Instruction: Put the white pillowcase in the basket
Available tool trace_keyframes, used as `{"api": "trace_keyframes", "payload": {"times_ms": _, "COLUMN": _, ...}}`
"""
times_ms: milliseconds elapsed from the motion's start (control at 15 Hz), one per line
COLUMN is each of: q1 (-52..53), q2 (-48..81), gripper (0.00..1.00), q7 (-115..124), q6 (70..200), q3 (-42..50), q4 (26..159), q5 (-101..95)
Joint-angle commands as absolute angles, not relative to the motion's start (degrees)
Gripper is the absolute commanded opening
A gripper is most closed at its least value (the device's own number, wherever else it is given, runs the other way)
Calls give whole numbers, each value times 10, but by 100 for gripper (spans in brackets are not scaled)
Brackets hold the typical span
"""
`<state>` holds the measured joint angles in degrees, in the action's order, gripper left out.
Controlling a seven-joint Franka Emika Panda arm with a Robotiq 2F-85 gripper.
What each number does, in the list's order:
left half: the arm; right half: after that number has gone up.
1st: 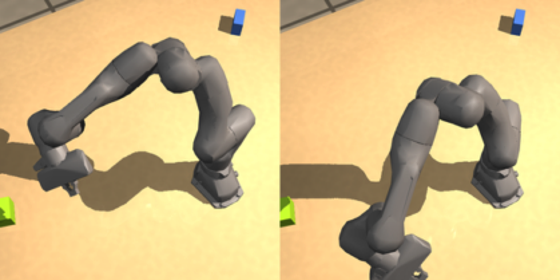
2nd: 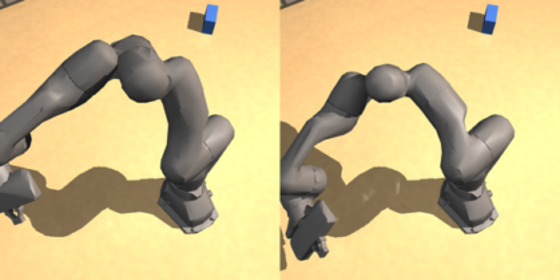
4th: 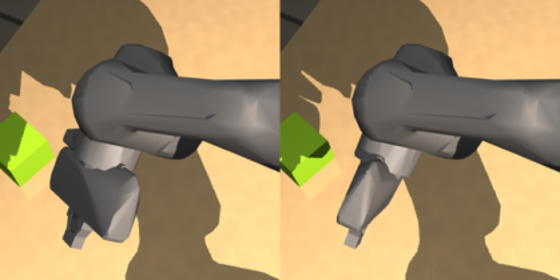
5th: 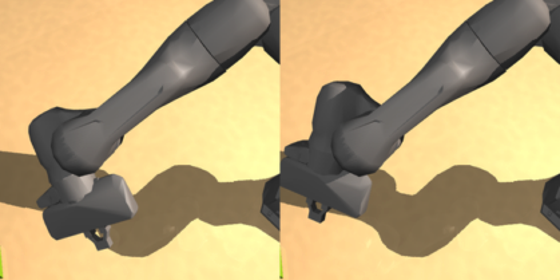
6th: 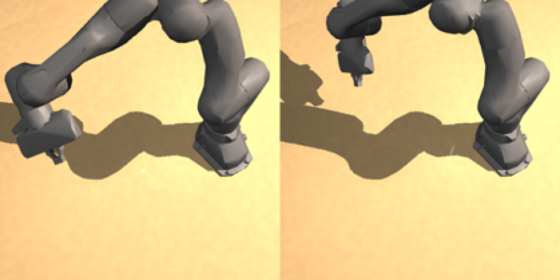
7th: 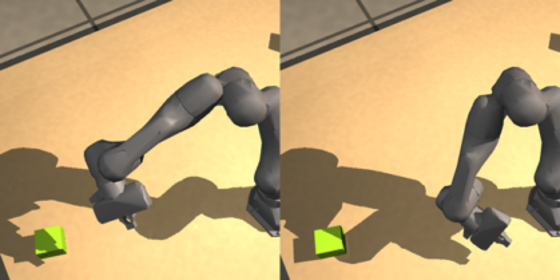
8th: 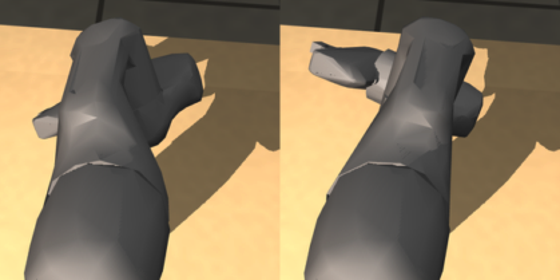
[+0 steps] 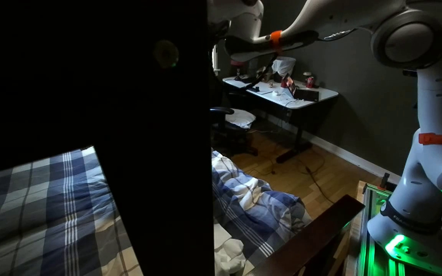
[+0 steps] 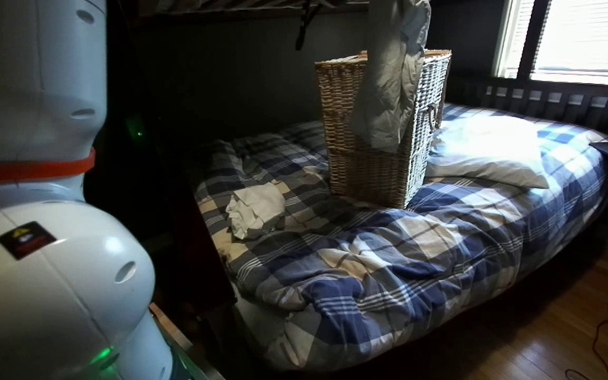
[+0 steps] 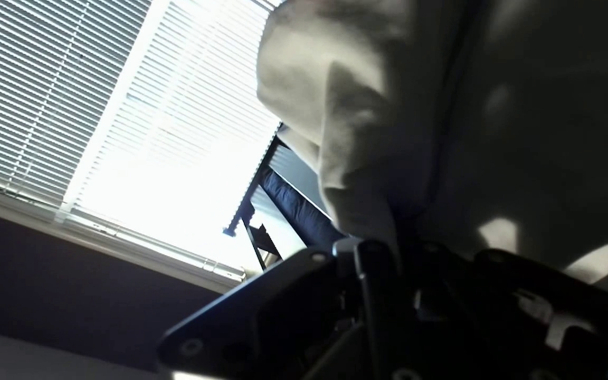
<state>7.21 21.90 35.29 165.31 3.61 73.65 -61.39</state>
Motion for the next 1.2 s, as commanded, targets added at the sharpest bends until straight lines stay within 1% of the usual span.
{"api": "trace_keyframes", "payload": {"times_ms": 0, "q1": 100, "q2": 299, "gripper": 2, "q7": 423, "q6": 1655, "q3": 55, "q4": 653, "q5": -650}}
{"api": "trace_keyframes", "payload": {"times_ms": 467, "q1": 116, "q2": 384, "gripper": 2, "q7": 443, "q6": 1619, "q3": 56, "q4": 596, "q5": -633}}
{"api": "trace_keyframes", "payload": {"times_ms": 933, "q1": 107, "q2": 399, "gripper": 2, "q7": 415, "q6": 1523, "q3": 18, "q4": 604, "q5": -565}}
{"api": "trace_keyframes", "payload": {"times_ms": 1000, "q1": 107, "q2": 398, "gripper": 8, "q7": 406, "q6": 1510, "q3": 13, "q4": 606, "q5": -557}}
{"api": "trace_keyframes", "payload": {"times_ms": 1067, "q1": 104, "q2": 394, "gripper": 33, "q7": 388, "q6": 1500, "q3": 1, "q4": 610, "q5": -540}}
{"api": "trace_keyframes", "payload": {"times_ms": 1133, "q1": 108, "q2": 394, "gripper": 33, "q7": 384, "q6": 1494, "q3": 1, "q4": 604, "q5": -539}}
